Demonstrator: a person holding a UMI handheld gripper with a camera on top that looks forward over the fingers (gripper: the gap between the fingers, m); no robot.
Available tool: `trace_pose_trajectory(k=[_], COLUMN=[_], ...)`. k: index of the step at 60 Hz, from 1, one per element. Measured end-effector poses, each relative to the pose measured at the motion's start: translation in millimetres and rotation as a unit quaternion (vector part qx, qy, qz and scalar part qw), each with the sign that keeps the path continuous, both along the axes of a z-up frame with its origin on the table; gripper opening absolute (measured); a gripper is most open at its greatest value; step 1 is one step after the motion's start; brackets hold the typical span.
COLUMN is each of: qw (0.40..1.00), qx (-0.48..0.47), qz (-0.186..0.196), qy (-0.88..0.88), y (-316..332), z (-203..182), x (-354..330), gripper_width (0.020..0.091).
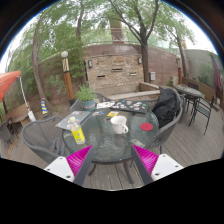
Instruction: Pour water
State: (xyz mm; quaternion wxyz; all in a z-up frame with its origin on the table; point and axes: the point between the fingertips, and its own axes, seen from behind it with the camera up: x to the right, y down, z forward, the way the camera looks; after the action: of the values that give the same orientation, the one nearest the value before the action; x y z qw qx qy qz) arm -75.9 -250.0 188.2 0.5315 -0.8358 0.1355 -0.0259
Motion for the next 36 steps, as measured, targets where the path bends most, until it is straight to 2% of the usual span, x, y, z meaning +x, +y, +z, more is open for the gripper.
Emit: trace_pose_trajectory(k=[9,20,30,36], qw=[1.0,0.999,0.998,0.998], qx=[0.015,0.003,0.0,0.002], qz=[-0.008,0.022,0.02,0.045], qy=[-0.026,-0.049,-0.054,-0.049], y=[-3,-4,5,10], z=[6,1,10,-3], x=[3,-3,-42,-75], gripper_width=[0.0842,0.0829,0.0833,0.0832])
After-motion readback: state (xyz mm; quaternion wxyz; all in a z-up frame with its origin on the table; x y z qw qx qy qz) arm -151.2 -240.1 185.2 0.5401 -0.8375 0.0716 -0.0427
